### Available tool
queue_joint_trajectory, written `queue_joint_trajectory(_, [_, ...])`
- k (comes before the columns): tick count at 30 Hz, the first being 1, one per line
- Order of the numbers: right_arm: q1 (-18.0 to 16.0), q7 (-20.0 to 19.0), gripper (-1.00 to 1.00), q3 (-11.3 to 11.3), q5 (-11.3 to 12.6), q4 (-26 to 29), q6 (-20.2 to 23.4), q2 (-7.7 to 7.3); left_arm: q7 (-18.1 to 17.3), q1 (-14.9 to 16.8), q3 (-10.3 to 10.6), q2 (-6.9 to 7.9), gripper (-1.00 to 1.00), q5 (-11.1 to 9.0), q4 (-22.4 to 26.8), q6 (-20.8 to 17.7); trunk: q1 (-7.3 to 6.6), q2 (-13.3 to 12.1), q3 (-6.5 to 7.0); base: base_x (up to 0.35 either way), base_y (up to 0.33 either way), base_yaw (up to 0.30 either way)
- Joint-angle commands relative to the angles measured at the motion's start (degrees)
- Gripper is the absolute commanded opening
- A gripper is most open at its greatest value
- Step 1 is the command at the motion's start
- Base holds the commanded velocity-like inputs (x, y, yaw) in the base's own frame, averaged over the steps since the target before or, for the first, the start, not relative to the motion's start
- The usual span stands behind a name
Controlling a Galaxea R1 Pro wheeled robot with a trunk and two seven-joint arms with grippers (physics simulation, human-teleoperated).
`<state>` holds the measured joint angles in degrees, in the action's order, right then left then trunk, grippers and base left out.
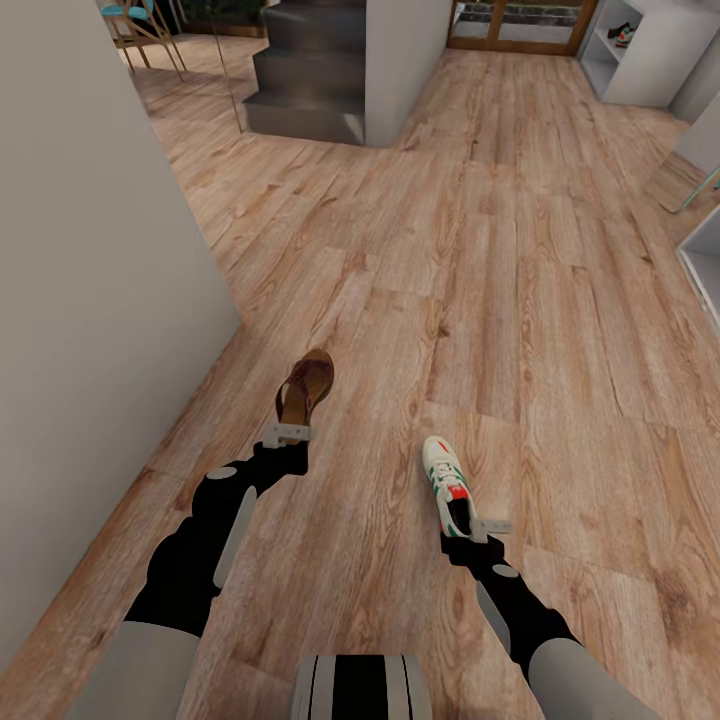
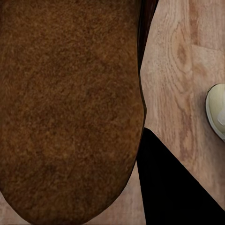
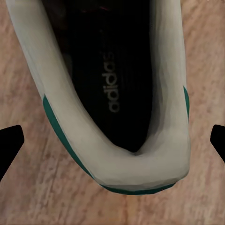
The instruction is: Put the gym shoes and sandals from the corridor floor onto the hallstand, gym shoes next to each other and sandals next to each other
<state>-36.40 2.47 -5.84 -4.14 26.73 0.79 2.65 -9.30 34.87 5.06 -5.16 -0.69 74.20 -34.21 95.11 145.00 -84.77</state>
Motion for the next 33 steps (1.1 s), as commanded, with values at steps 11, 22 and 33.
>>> queue_joint_trajectory(11, [0.0, 0.0, 1.0, -0.3, -0.4, 0.1, 0.1, 0.05, -0.3, 0.0, 0.0, -0.02, -1.0, 1.4, 0.1, -0.3, -0.01, 0.0, -0.03, 0.001, 0.0, 0.0])
queue_joint_trajectory(22, [0.0, 0.0, 1.0, -0.3, -0.4, 0.1, 0.1, 0.07, -0.3, 0.0, 0.0, -0.02, -1.0, 1.5, 0.1, -0.2, -0.01, 0.0, -0.03, 0.02, 0.0, 0.0])
queue_joint_trajectory(33, [0.0, 0.0, 1.0, -0.3, -0.4, 0.2, 0.1, 0.06, -0.3, 0.0, 0.0, -0.02, -1.0, 1.5, 0.1, -0.3, -0.01, 0.0, -0.03, 0.001, 0.0, 0.0])
